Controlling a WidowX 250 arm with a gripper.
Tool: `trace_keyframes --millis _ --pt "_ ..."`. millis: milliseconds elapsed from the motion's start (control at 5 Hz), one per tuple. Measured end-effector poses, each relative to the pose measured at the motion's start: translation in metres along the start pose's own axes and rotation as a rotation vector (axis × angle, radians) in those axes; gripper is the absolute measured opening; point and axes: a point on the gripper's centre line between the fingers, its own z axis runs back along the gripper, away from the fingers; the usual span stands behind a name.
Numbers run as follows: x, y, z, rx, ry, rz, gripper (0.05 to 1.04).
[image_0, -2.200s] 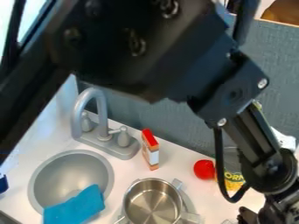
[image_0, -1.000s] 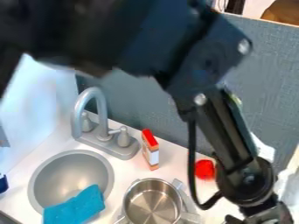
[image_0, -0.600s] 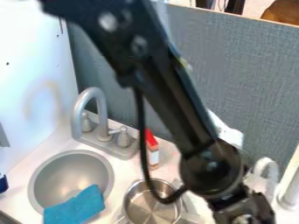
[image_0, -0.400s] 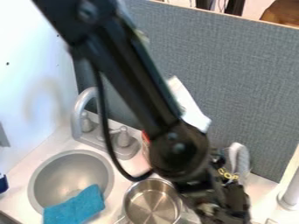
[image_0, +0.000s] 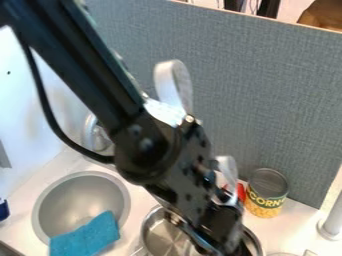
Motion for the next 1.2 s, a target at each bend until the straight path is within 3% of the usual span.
trace_keyframes --millis 400,1200 --pt "-0.003 0.026 0.003 0.055 0.006 0.052 0.321" --pt "-0.006 0.059 -0.02 0.08 0.06 0.12 0.321"
